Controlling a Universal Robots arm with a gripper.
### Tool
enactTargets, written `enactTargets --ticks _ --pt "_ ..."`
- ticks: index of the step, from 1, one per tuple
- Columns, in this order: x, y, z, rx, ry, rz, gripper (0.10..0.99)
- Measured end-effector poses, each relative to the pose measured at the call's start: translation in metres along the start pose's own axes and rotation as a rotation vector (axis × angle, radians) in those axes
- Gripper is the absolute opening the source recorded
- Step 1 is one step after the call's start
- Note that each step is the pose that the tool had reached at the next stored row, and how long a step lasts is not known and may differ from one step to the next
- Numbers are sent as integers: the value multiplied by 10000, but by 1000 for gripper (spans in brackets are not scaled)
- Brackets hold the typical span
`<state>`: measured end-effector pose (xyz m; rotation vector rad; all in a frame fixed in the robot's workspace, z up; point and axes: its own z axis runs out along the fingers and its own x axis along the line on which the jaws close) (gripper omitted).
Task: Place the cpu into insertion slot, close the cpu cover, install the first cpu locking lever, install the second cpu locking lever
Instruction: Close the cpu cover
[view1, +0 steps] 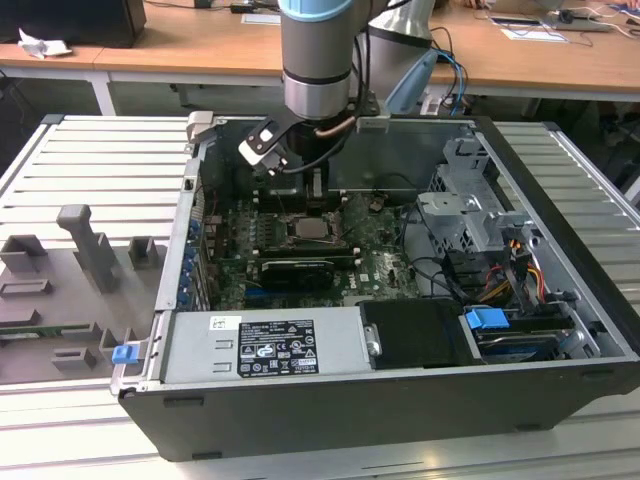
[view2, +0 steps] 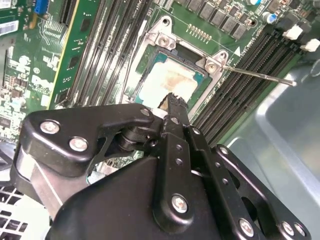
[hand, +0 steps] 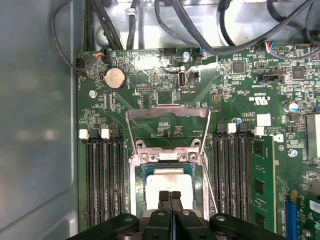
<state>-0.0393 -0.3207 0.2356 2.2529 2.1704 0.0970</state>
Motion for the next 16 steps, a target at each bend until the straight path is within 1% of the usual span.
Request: enactTargets --ticks 1,4,6,12,14,15,16 --pt "1 1 -29 -1 2 0 106" --pt "3 3 -75 -2 1 0 106" --pt "3 2 -92 -12 2 -1 106" --pt "4 2 -102 -36 5 3 106" --pt "5 3 -134 -47 2 2 106" --pt "6 5 -175 -47 1 2 106" --pt "7 6 -198 -48 2 2 106"
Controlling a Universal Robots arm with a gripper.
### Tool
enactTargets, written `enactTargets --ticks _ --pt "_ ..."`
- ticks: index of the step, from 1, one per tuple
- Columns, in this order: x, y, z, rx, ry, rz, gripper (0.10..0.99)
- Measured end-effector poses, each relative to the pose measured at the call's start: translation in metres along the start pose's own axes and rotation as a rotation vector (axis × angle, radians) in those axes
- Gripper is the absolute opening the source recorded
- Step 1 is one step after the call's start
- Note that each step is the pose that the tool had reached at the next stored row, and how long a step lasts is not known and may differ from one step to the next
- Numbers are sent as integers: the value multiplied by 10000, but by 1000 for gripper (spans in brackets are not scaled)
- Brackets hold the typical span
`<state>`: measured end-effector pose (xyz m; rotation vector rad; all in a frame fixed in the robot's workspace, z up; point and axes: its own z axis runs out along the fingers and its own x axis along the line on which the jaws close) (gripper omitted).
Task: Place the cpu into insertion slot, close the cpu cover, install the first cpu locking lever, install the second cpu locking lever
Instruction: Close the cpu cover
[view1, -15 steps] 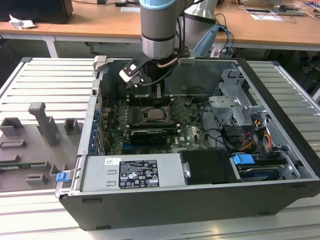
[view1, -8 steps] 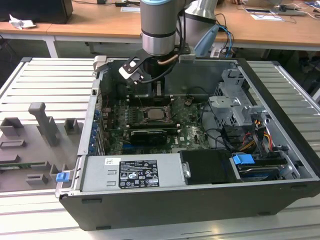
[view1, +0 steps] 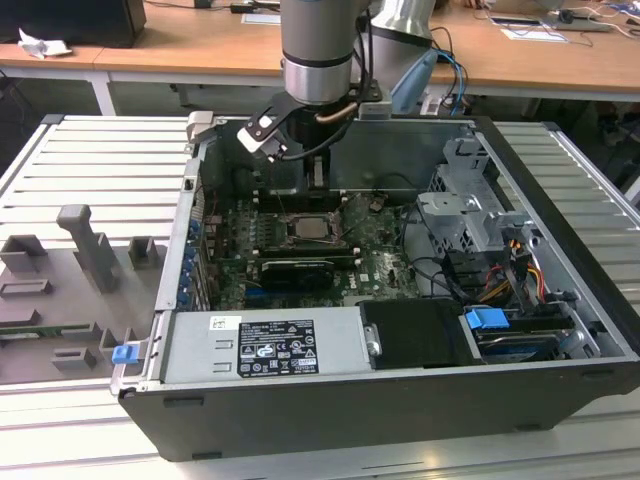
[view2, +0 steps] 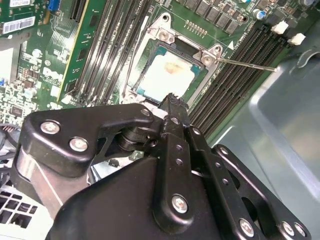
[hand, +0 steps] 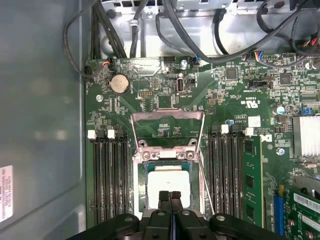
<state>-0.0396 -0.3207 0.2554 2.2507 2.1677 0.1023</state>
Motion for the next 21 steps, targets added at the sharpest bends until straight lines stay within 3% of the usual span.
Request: enactTargets --ticks 4,7,11,15,18,21 --pt "4 6 -110 0 -6 -1 106" --pt "9 13 -241 0 -14 -1 106" --pt "10 34 -243 -1 -31 -2 106" --pt "14 164 -234 13 -29 -33 106" --pt "16 200 -232 18 -24 -121 106" --pt "20 317 -221 26 -24 -140 106"
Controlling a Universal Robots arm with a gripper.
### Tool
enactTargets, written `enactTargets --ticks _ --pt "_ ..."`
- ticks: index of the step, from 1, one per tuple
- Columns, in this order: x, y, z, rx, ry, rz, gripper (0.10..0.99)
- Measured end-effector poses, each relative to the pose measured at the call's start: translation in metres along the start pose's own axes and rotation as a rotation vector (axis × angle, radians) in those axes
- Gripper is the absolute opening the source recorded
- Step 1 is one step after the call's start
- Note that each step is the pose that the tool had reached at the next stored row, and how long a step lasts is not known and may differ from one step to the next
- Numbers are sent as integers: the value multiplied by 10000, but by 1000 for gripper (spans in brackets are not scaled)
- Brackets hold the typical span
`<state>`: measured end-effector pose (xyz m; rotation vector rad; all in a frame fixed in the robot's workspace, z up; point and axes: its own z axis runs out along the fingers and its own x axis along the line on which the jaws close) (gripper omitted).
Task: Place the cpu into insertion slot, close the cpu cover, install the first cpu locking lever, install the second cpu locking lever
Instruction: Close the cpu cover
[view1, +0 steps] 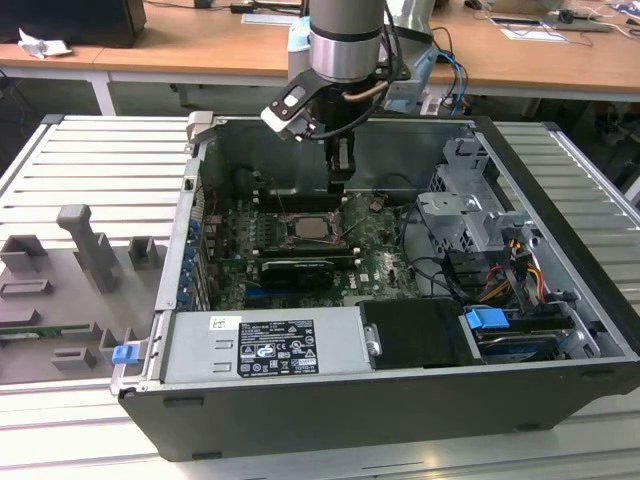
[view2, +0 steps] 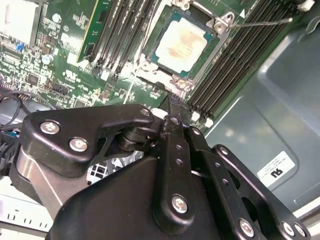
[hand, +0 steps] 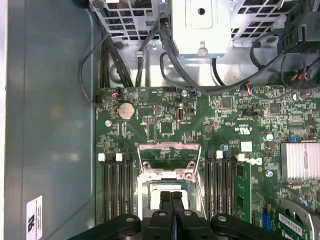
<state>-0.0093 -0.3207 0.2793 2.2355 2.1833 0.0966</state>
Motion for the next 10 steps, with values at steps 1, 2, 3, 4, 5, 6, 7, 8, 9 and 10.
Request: enactTargets --ticks 1,2,3,4,5,6,7,8,9,10 --pt "1 18 2 1 0 -1 106" --pt "1 36 4 2 0 -3 106" --pt "1 42 4 3 0 -7 106" --pt "1 45 5 4 -1 -22 106" --pt "2 68 10 20 5 -111 106" --pt "3 147 19 68 10 -204 106" --pt "4 170 29 75 21 -365 106" --pt "3 176 37 85 34 -655 106" --pt "3 203 59 93 41 -865 106" --pt "4 264 72 98 39 -871 106"
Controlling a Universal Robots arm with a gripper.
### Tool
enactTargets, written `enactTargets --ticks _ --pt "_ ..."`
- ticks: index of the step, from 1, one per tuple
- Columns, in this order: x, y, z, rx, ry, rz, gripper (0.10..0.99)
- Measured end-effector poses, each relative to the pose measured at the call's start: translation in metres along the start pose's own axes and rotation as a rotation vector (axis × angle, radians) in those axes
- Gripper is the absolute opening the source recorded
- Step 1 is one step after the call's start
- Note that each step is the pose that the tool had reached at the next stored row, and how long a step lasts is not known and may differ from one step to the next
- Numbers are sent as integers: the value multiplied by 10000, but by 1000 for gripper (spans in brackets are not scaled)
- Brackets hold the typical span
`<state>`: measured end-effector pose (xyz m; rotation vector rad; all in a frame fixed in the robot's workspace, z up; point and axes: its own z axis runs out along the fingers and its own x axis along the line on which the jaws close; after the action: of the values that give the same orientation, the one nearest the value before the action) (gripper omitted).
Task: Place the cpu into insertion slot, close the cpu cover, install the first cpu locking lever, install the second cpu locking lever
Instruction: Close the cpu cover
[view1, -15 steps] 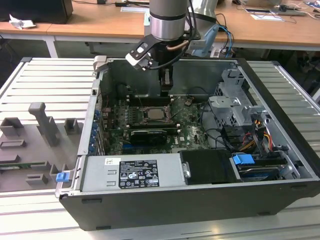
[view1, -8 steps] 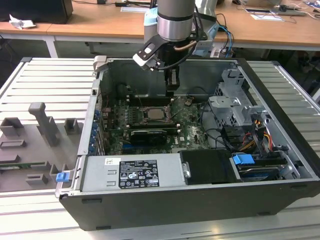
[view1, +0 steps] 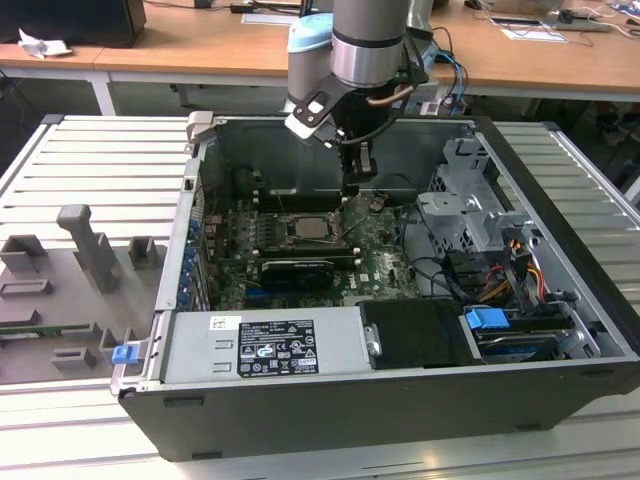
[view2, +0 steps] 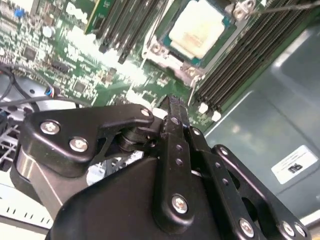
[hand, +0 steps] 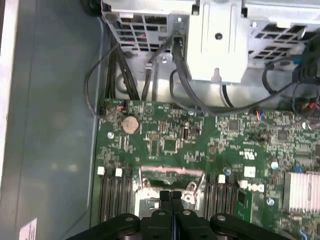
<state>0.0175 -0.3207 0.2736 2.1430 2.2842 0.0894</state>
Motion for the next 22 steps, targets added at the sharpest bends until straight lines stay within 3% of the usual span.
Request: enactTargets --ticks 4,8,19,22 --pt "-12 166 43 3 -15 7 106" --pt "-16 243 77 3 -19 87 106" --pt "-20 282 123 14 -20 133 106" --pt "-23 322 135 41 -19 138 106"
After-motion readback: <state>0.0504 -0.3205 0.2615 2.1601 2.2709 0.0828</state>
